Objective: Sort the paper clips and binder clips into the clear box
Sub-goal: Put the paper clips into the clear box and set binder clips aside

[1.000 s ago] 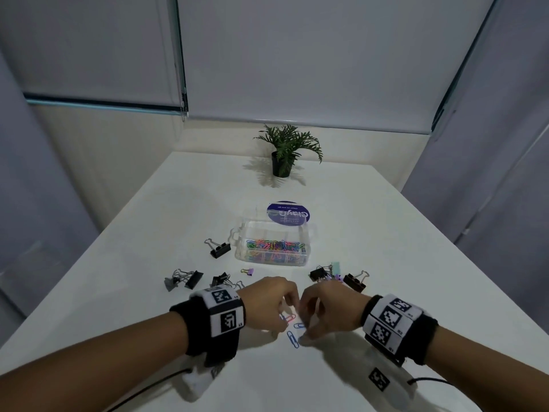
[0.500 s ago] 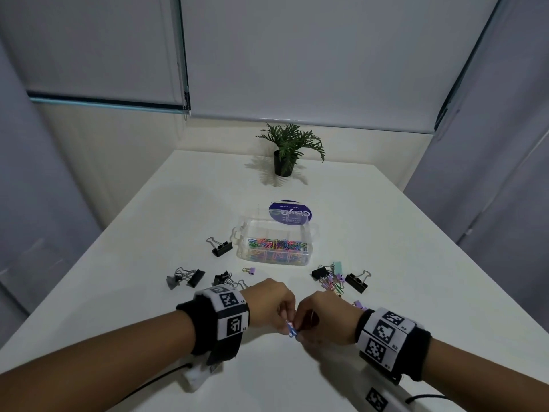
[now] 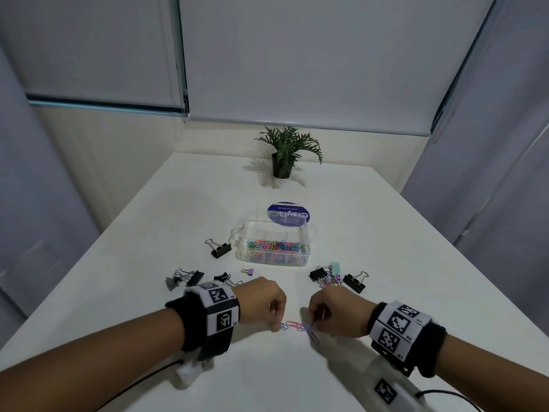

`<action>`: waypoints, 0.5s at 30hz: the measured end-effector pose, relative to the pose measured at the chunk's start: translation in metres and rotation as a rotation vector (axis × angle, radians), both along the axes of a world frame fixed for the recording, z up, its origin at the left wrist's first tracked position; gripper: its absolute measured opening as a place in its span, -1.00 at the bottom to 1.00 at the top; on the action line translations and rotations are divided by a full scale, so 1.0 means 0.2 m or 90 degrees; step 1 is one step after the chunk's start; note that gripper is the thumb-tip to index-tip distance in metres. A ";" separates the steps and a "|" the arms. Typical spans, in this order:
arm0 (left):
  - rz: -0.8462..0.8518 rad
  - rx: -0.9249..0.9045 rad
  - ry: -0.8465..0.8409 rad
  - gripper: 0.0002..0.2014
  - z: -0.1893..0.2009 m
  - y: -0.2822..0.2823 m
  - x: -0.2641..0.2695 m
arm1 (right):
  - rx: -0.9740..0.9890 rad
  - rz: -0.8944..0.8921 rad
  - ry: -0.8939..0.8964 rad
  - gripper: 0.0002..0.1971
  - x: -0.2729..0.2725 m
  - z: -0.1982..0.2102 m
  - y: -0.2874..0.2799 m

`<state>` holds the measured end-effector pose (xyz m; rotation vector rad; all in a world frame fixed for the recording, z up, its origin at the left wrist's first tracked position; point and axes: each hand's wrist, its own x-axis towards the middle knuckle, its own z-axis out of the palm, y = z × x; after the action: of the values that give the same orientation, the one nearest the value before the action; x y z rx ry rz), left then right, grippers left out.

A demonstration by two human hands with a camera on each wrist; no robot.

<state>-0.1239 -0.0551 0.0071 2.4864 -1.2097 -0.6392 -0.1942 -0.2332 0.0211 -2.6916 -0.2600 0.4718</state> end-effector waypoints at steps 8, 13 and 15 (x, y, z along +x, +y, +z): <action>-0.043 0.036 -0.003 -0.76 0.02 0.02 0.05 | -0.024 -0.026 0.006 -0.90 -0.04 -0.01 -0.02; -0.079 0.046 -0.027 -0.79 0.01 -0.01 0.04 | -0.039 -0.031 0.016 -0.95 -0.06 -0.02 0.02; -0.080 0.055 -0.030 -0.84 0.00 -0.02 0.03 | -0.038 -0.021 0.033 -0.99 -0.06 -0.02 0.03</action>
<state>-0.1181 -0.0582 0.0076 2.5229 -1.3939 -0.6817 -0.2054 -0.2267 0.0178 -2.7323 -0.1900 0.5458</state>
